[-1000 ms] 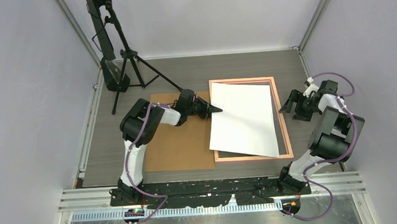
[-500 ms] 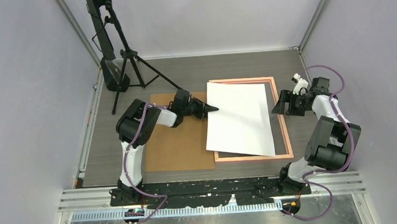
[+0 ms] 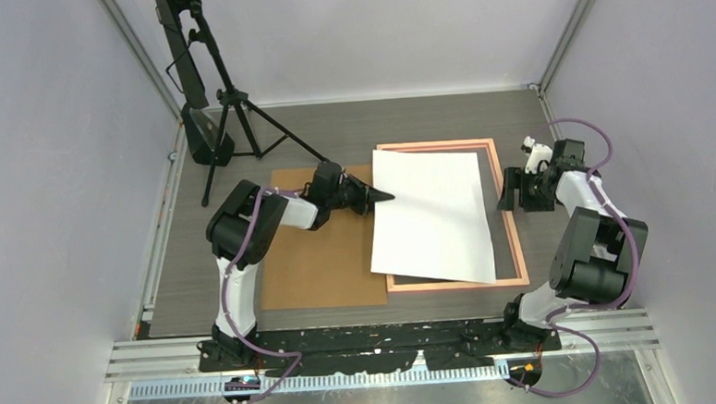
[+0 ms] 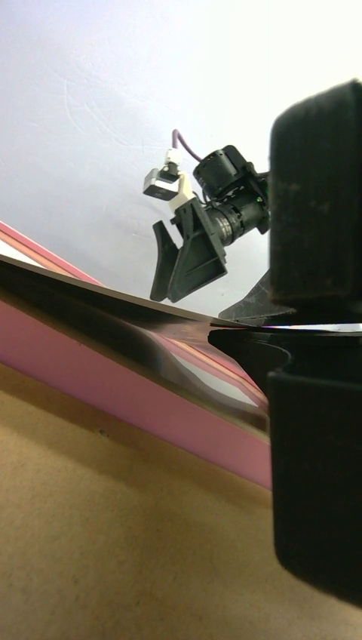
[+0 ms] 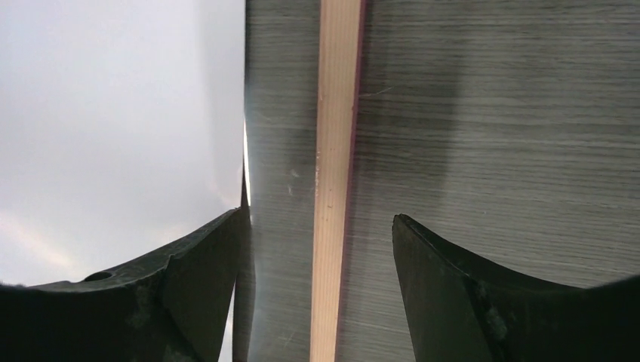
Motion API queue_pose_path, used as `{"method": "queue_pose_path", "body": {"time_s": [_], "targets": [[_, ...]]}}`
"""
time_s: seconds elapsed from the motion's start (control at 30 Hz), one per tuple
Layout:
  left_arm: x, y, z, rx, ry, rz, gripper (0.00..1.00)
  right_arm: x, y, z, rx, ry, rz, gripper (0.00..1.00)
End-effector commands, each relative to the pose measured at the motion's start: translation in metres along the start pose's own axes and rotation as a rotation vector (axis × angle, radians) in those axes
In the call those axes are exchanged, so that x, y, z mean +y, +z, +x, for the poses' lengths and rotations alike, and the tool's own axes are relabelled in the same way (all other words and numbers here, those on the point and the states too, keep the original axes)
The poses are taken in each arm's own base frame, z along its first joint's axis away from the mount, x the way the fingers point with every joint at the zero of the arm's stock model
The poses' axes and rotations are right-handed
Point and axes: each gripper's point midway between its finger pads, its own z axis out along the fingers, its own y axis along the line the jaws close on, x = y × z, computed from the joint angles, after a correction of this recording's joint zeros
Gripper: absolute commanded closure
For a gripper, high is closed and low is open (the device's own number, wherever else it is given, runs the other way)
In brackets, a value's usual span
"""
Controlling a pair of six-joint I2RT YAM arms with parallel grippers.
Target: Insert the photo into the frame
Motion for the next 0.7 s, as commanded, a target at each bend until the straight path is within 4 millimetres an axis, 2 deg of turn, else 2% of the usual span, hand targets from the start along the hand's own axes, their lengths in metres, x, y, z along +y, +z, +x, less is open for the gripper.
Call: {"method": "queue_pose_path", "body": {"time_s": [0.0, 0.13, 0.37, 0.67], "targets": [[-0.023, -0.011, 0.012, 0.021, 0.071, 0.049, 1.0, -0.018, 0.008, -0.019, -0.027, -0.002, 0.094, 0.23], [-0.022, -0.012, 0.013, 0.021, 0.077, 0.041, 1.0, -0.024, 0.019, -0.022, -0.01, 0.035, 0.102, 0.3], [-0.022, -0.011, 0.013, 0.025, 0.085, 0.036, 1.0, -0.023, 0.034, -0.026, 0.007, 0.116, 0.072, 0.53], [-0.024, -0.008, 0.012, 0.029, 0.085, 0.038, 1.0, -0.024, 0.047, -0.026, 0.024, 0.242, 0.078, 0.74]]}}
